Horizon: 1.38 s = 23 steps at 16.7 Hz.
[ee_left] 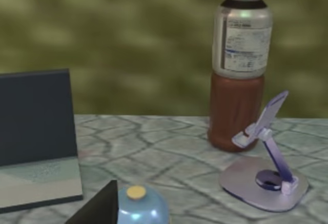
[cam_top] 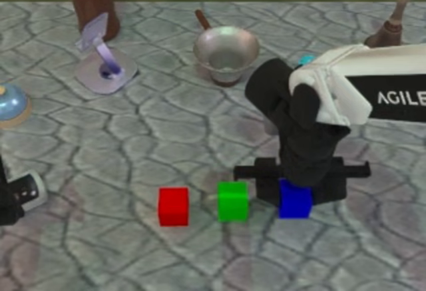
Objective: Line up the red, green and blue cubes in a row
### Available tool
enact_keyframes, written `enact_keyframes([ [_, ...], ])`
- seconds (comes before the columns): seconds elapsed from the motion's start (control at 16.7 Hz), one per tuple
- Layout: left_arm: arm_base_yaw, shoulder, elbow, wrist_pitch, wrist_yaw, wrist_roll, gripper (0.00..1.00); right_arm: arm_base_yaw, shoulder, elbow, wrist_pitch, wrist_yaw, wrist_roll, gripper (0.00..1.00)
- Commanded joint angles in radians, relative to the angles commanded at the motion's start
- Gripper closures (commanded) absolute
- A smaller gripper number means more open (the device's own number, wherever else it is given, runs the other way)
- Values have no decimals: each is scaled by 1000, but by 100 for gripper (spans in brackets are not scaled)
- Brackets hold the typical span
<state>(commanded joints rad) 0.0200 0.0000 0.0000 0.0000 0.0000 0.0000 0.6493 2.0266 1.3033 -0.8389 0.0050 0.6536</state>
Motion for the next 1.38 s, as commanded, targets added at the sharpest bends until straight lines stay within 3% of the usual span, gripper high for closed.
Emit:
enact_keyframes([
  [0.66,0,0,0,0,0,0,0,0,0,0,0,0,0,2],
  [1.38,0,0,0,0,0,0,0,2,-14,32,-41,0,0,0],
])
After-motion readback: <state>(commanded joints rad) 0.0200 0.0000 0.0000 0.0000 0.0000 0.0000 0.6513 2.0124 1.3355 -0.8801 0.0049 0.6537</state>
